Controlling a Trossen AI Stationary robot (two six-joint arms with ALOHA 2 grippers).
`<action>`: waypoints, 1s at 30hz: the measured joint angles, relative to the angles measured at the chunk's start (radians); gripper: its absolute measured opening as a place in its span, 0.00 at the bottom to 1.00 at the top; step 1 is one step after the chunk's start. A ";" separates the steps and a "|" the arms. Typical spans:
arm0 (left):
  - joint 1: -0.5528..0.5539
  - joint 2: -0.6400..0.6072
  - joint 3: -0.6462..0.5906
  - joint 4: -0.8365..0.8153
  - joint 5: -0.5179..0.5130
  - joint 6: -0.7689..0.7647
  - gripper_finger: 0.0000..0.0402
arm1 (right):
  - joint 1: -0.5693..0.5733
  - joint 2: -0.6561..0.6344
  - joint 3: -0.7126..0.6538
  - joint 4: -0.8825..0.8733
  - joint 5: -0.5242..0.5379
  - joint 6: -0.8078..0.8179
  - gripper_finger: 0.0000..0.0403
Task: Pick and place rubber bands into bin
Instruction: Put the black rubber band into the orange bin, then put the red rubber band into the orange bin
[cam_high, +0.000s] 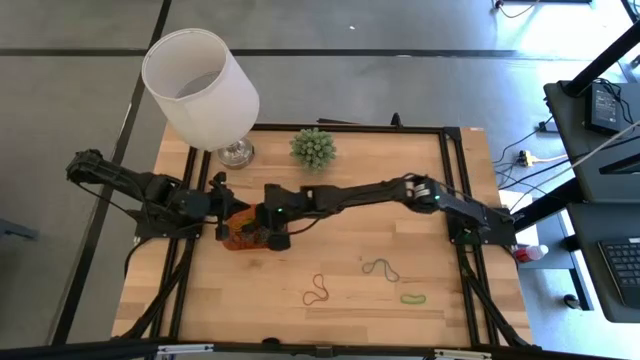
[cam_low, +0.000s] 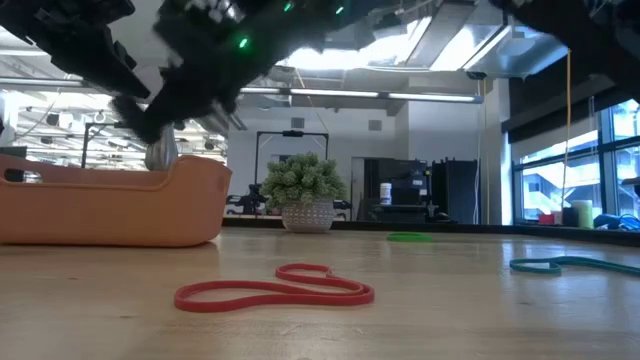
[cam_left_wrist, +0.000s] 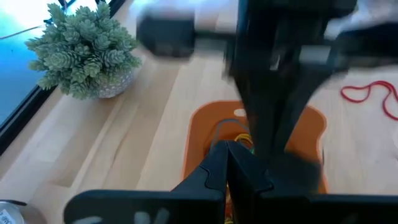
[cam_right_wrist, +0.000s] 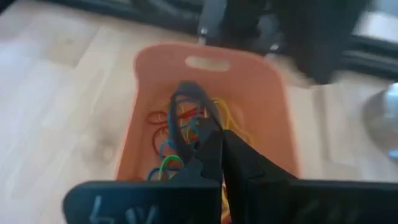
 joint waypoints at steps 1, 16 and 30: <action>0.000 0.000 0.000 0.000 0.000 -0.001 0.00 | -0.001 0.029 0.030 -0.015 -0.003 0.001 0.00; 0.000 0.001 0.000 0.000 0.000 -0.034 0.00 | -0.003 0.154 0.138 -0.127 -0.005 0.029 0.21; 0.000 0.002 0.000 0.000 0.000 -0.053 0.01 | -0.007 0.087 0.273 -0.417 -0.015 -0.048 0.28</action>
